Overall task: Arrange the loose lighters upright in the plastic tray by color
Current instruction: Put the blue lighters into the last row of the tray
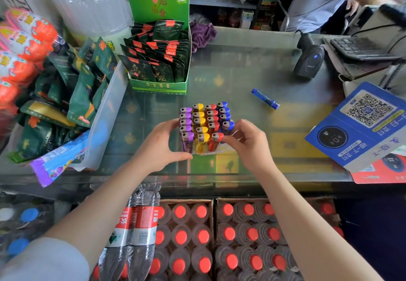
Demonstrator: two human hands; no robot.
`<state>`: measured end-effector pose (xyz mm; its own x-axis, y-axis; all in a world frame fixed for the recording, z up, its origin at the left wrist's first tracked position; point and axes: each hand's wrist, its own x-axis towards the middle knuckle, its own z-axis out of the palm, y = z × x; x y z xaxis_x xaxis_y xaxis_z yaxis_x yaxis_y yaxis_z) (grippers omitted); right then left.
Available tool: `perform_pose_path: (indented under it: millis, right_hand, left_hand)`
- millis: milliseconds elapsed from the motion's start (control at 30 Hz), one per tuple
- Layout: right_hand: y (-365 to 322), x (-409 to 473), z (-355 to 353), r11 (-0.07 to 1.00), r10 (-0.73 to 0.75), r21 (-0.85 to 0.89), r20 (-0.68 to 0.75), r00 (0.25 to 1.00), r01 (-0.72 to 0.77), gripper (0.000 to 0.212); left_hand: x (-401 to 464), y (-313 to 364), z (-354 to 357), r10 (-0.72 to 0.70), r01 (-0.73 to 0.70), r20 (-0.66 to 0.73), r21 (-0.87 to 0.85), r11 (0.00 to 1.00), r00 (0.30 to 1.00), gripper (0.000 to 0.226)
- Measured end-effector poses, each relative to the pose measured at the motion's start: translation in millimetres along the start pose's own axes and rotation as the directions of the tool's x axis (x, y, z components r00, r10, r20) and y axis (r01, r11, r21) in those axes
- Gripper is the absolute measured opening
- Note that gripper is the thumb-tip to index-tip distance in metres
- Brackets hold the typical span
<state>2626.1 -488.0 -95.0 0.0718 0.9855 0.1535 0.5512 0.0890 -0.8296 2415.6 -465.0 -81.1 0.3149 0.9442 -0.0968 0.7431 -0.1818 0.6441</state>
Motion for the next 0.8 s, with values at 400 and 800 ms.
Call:
perform_pose_path:
  millis: [400, 800]
  right_hand:
    - [13.2, -0.9, 3.3, 0.968, -0.161, -0.2, -0.025, 0.987, 0.153, 0.02]
    - [42.9, 36.2, -30.6, 0.963, 0.06, -0.233, -0.308, 0.949, -0.136, 0.027]
  left_hand:
    - [4.3, -3.3, -0.4, 0.014, -0.014, 0.039, -0.003, 1.0, 0.999, 0.083]
    - [6.1, -6.9, 2.6, -0.001, 0.001, 0.035, 0.001, 1.0, 0.999, 0.08]
